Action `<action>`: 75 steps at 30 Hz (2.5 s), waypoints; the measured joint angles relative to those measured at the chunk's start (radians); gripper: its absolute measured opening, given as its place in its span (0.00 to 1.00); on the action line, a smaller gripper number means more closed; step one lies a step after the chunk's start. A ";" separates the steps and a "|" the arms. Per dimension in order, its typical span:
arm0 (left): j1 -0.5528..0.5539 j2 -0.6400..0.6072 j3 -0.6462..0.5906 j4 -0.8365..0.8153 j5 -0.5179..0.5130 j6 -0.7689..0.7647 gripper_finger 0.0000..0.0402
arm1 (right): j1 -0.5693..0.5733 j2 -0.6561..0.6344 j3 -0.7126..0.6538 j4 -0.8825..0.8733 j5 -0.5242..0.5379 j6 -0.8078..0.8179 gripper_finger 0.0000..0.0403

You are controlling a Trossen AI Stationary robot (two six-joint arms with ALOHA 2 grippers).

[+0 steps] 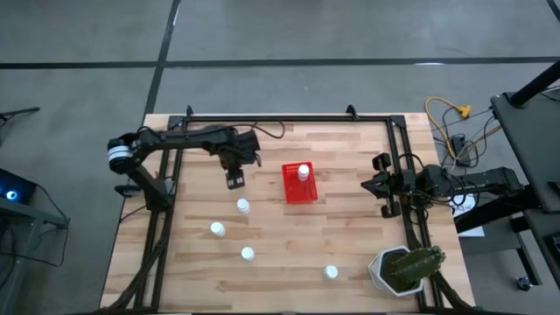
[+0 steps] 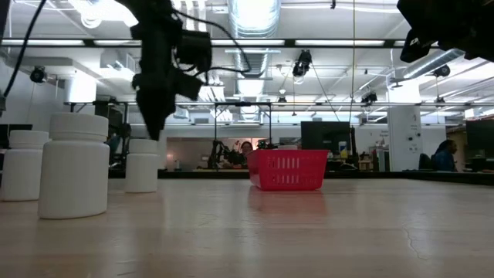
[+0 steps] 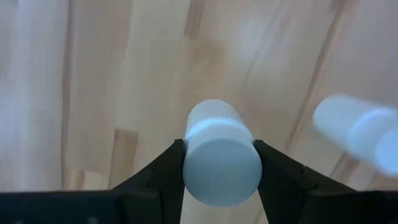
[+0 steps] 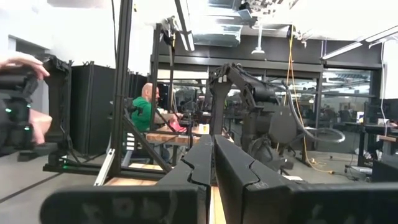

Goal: Pick and place pill bottles into a basket
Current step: Put the top left white medicine bottle into the red bin

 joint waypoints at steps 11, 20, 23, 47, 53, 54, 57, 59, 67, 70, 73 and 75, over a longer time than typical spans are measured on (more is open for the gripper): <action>-0.132 0.171 0.399 -0.164 -0.093 0.033 0.36 | 0.000 0.000 0.000 0.000 0.000 -0.002 0.02; -0.205 0.312 0.691 -0.180 -0.112 0.091 0.36 | 0.000 0.000 0.000 0.000 0.000 -0.001 0.02; -0.214 0.349 0.743 -0.184 -0.119 0.108 0.36 | 0.000 0.000 0.000 0.000 0.000 0.000 0.02; -0.225 0.545 0.906 -0.145 -0.150 0.213 0.36 | 0.000 0.000 0.000 0.000 -0.001 0.000 0.02; -0.213 0.564 0.903 -0.142 -0.150 0.214 0.36 | 0.000 0.000 0.000 0.000 0.000 -0.001 0.02; -0.212 0.567 0.903 -0.142 -0.150 0.213 0.36 | 0.000 0.000 0.000 0.000 0.000 -0.002 0.02; -0.205 0.575 0.896 -0.141 -0.149 0.213 0.36 | 0.000 0.000 0.000 0.000 0.000 0.000 0.02; -0.199 0.584 0.890 -0.144 -0.147 0.214 0.36 | 0.000 0.000 0.000 0.000 0.000 -0.002 0.02; -0.166 0.596 0.875 -0.141 -0.146 0.214 0.38 | 0.000 0.000 0.000 0.000 0.000 0.000 0.02; -0.158 0.596 0.869 -0.137 -0.143 0.214 0.37 | 0.000 0.000 0.000 0.000 0.000 -0.002 0.02; -0.153 0.596 0.857 -0.132 -0.141 0.214 0.36 | 0.000 0.000 0.000 0.000 0.000 -0.001 0.02; -0.152 0.596 0.856 -0.125 -0.141 0.214 0.37 | 0.000 0.000 0.000 0.000 0.000 -0.002 0.02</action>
